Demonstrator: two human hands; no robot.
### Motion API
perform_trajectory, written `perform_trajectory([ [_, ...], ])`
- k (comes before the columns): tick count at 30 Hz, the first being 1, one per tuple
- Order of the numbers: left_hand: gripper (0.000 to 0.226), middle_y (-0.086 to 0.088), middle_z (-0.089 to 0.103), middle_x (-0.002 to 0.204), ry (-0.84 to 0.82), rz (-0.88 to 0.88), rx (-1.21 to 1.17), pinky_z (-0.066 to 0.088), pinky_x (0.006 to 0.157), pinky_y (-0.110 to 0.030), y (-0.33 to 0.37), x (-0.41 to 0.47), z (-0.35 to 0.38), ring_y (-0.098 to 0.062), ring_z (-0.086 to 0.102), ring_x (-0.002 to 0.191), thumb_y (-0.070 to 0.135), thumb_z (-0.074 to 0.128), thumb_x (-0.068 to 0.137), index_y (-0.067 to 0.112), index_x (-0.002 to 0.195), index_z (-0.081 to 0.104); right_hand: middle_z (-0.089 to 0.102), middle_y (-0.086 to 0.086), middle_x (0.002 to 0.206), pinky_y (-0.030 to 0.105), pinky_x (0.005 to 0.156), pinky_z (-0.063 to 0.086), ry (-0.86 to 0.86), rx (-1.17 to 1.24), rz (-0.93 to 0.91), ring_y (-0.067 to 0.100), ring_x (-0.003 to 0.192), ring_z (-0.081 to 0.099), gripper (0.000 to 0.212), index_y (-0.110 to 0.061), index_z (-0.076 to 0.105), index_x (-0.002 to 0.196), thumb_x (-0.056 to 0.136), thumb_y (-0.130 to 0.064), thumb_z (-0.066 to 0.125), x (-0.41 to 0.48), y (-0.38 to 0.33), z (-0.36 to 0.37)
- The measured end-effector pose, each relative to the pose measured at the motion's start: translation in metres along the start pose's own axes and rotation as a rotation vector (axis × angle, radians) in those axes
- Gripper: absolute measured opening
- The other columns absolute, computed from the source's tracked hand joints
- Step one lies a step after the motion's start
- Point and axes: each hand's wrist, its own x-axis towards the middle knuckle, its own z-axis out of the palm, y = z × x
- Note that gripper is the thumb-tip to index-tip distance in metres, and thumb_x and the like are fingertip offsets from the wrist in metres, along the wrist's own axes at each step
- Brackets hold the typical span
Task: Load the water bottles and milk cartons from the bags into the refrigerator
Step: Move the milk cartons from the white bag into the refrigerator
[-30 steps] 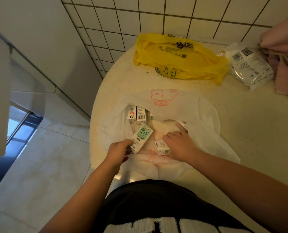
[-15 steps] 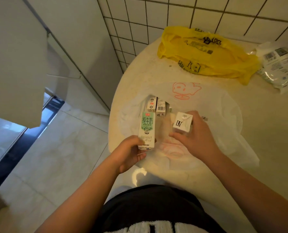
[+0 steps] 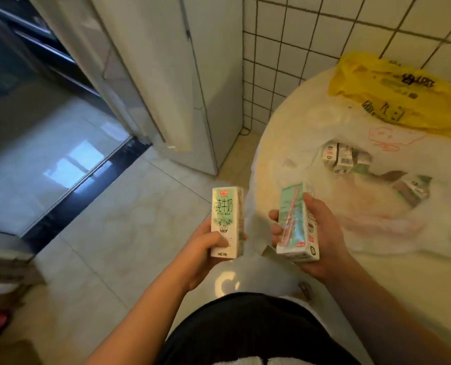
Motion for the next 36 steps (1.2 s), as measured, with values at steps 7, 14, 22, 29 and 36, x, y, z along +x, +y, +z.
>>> perform_trajectory([
  [7, 0.073, -0.009, 0.069, 0.113, 0.274, 0.037, -0.053, 0.056, 0.078, -0.036, -0.029, -0.113, -0.157, -0.023, 0.069, 0.106, 0.01, 0.053, 0.062, 0.02, 0.134, 0.048, 0.063, 0.013, 0.089, 0.032, 0.059, 0.051, -0.07, -0.14, 0.206, 0.024, 0.061, 0.056, 0.065, -0.004, 0.058, 0.119, 0.091, -0.06, 0.043, 0.041, 0.148, 0.093],
  [14, 0.072, -0.009, 0.069, 0.113, 0.475, 0.084, -0.176, 0.057, 0.075, -0.035, -0.042, -0.178, -0.247, -0.02, 0.07, 0.102, 0.011, 0.052, 0.062, 0.021, 0.133, 0.049, 0.063, 0.013, 0.096, 0.047, 0.072, 0.056, -0.101, -0.538, 0.26, 0.034, 0.079, 0.07, 0.052, -0.014, 0.058, 0.117, 0.075, -0.044, 0.065, 0.073, 0.241, 0.183],
  [22, 0.061, -0.013, 0.07, 0.108, 0.644, 0.085, -0.308, 0.056, 0.074, -0.037, -0.013, -0.169, -0.332, -0.025, 0.067, 0.1, 0.007, 0.054, 0.07, 0.02, 0.13, 0.05, 0.066, -0.001, 0.07, 0.035, 0.078, 0.047, -0.037, -1.037, 0.018, 0.016, 0.07, 0.06, 0.031, -0.022, 0.061, 0.08, 0.083, -0.052, 0.068, 0.17, 0.281, 0.271],
  [29, 0.046, -0.012, 0.07, 0.111, 0.744, 0.072, -0.309, 0.055, 0.084, -0.042, 0.069, -0.122, -0.426, -0.031, 0.064, 0.105, -0.004, 0.048, 0.087, 0.023, 0.124, 0.053, 0.071, 0.014, 0.108, 0.031, 0.07, 0.056, -0.045, -0.786, 0.143, 0.025, 0.09, 0.071, 0.038, -0.007, 0.052, 0.125, 0.09, -0.015, 0.065, 0.279, 0.281, 0.352],
  [36, 0.031, -0.013, 0.073, 0.107, 0.742, 0.128, -0.335, 0.054, 0.086, -0.045, 0.163, -0.059, -0.502, -0.031, 0.069, 0.101, 0.006, 0.05, 0.093, 0.017, 0.12, 0.058, 0.065, 0.013, 0.118, 0.032, 0.074, 0.055, -0.35, -0.692, 0.413, 0.021, 0.088, 0.066, 0.059, -0.017, 0.058, 0.132, 0.074, -0.007, 0.068, 0.352, 0.274, 0.435],
])
